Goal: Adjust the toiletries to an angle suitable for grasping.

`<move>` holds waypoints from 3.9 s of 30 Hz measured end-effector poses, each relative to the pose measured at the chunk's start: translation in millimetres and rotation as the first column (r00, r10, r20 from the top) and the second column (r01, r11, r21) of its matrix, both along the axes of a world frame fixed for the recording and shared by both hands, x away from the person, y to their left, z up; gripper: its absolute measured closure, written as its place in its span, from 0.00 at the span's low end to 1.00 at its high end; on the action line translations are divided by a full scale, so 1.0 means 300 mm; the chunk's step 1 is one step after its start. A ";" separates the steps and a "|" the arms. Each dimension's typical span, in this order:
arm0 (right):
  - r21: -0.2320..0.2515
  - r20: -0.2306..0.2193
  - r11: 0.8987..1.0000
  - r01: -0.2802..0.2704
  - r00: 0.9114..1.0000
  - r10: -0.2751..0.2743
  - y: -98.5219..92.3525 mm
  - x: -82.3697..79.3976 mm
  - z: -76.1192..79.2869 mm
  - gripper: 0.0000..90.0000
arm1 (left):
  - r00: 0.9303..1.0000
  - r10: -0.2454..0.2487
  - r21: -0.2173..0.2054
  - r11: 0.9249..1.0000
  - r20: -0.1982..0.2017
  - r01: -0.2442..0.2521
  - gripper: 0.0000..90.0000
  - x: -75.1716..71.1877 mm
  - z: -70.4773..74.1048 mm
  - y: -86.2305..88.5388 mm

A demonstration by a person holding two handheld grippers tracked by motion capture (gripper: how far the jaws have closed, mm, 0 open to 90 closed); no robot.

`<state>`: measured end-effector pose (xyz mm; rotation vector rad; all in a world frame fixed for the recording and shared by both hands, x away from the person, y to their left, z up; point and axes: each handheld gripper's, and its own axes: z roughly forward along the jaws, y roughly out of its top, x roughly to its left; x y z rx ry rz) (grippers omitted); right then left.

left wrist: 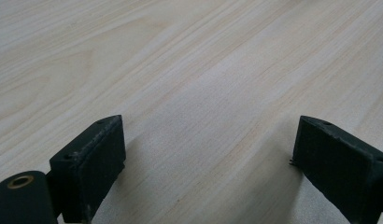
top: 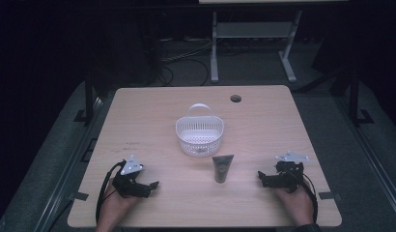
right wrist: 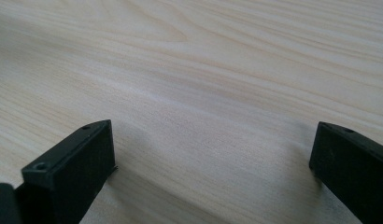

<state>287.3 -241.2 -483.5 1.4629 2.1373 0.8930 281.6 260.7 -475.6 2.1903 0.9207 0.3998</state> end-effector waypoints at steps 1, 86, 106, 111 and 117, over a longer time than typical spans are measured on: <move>0.004 -0.002 1.000 0.002 1.000 -0.002 0.000 -0.001 0.001 0.00 | 1.000 0.001 -0.001 1.000 -0.001 -0.001 0.09 0.000 0.000 0.000; 0.191 0.179 0.827 -0.529 0.847 0.501 0.230 -0.037 0.382 1.00 | 1.000 0.005 -0.004 1.000 0.000 -0.005 0.10 0.001 0.000 0.000; 0.182 0.167 0.837 -0.515 0.856 0.490 0.241 0.003 0.375 1.00 | 1.000 0.007 -0.007 1.000 -0.001 -0.007 0.10 0.000 0.000 -0.001; 0.180 0.162 0.841 -0.510 0.858 0.486 0.242 0.014 0.370 1.00 | 1.000 0.006 -0.006 1.000 -0.002 -0.006 0.10 0.000 0.000 -0.001; 0.183 0.159 0.843 -0.506 0.861 0.482 0.240 0.024 0.367 1.00 | 1.000 0.006 -0.006 1.000 -0.002 -0.006 0.10 0.000 0.000 -0.001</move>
